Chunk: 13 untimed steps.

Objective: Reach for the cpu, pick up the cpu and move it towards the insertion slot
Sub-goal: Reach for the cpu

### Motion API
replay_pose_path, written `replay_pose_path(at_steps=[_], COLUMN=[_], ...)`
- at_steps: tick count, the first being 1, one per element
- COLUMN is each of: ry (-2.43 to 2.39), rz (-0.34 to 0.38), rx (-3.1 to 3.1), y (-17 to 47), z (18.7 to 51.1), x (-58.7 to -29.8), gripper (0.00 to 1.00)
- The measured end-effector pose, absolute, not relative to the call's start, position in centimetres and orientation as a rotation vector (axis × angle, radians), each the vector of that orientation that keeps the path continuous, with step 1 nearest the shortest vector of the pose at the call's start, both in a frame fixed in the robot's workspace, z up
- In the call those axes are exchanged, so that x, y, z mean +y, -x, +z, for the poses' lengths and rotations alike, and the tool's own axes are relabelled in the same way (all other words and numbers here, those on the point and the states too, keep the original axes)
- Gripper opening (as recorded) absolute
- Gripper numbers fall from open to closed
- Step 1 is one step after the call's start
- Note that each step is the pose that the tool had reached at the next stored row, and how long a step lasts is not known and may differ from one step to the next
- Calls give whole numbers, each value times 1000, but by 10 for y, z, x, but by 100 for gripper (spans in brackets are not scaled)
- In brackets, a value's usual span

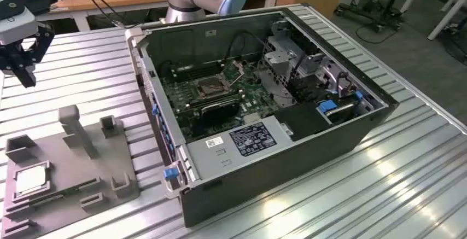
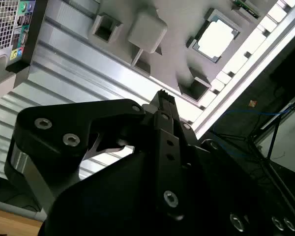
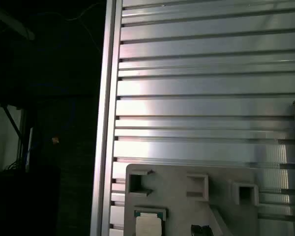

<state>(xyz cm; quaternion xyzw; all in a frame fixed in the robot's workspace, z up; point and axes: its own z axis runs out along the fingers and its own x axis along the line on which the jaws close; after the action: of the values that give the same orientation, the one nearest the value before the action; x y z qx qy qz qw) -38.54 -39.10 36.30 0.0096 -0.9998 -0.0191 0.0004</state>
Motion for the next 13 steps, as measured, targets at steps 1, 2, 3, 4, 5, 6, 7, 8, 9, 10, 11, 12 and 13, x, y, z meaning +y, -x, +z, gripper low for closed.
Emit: replay_pose_path(at_steps=[1, 2, 3, 4, 5, 6, 7, 8, 9, 10, 11, 12, 13], ry=[-30, -30, -30, -30, -30, -30, -30, -30, -30, -30, -30, -30, -30], rz=[-60, -60, -60, -60, -60, -60, -60, -60, -60, -60, -60, -60, -60], rx=[-3140, -3140, -3140, -3140, -3140, -3140, -3140, -3140, -3140, -3140, -3140, -3140, -3140], y=[385, 385, 385, 385, 385, 385, 385, 385, 385, 385, 386, 387, 388], z=[363, 363, 363, 363, 363, 363, 363, 363, 363, 363, 363, 363, 363], x=[-391, -391, -391, -391, -391, -391, -391, -391, -391, -391, -391, -391, -391], gripper=[11, 11, 11, 11, 11, 11, 11, 11, 11, 11, 11, 11, 11])
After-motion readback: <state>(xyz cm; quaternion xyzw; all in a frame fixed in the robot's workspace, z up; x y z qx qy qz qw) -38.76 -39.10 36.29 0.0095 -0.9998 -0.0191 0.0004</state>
